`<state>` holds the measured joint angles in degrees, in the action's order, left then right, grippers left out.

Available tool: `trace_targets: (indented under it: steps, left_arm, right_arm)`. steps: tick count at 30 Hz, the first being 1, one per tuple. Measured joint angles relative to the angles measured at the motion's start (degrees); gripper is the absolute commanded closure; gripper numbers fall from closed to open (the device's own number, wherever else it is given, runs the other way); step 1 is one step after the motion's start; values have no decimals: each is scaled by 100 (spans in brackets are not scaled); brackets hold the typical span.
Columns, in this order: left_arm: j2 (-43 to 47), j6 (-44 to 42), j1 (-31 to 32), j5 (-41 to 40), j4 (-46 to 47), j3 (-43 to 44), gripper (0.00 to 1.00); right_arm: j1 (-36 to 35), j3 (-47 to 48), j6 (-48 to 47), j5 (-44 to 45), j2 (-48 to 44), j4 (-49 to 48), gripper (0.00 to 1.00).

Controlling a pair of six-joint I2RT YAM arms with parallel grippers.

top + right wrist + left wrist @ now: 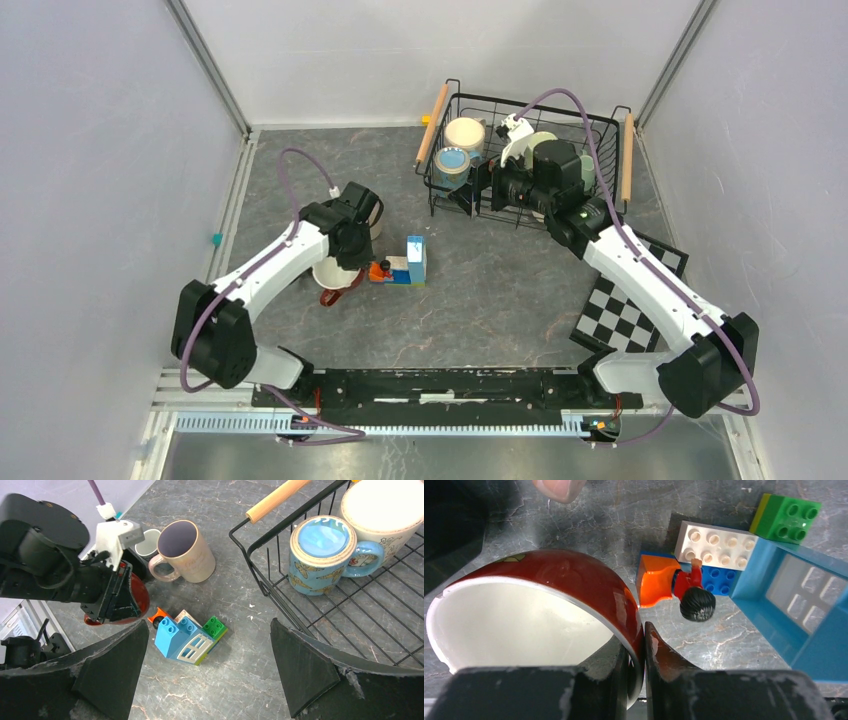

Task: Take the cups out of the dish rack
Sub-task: Place the cup at the center of the board.

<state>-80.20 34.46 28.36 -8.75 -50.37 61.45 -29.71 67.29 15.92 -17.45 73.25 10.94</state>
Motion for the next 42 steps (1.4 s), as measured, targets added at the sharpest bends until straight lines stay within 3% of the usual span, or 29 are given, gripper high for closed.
trace_targets:
  steps: [18,42]
  left_arm:
    - [-664,2,-212,-42,514,-199,98]
    - [-1137,2,-214,-328,723,-122,85]
  right_arm:
    - [0,24,-81,-7,96,57,2]
    - [0,24,-81,-26,96,57,2]
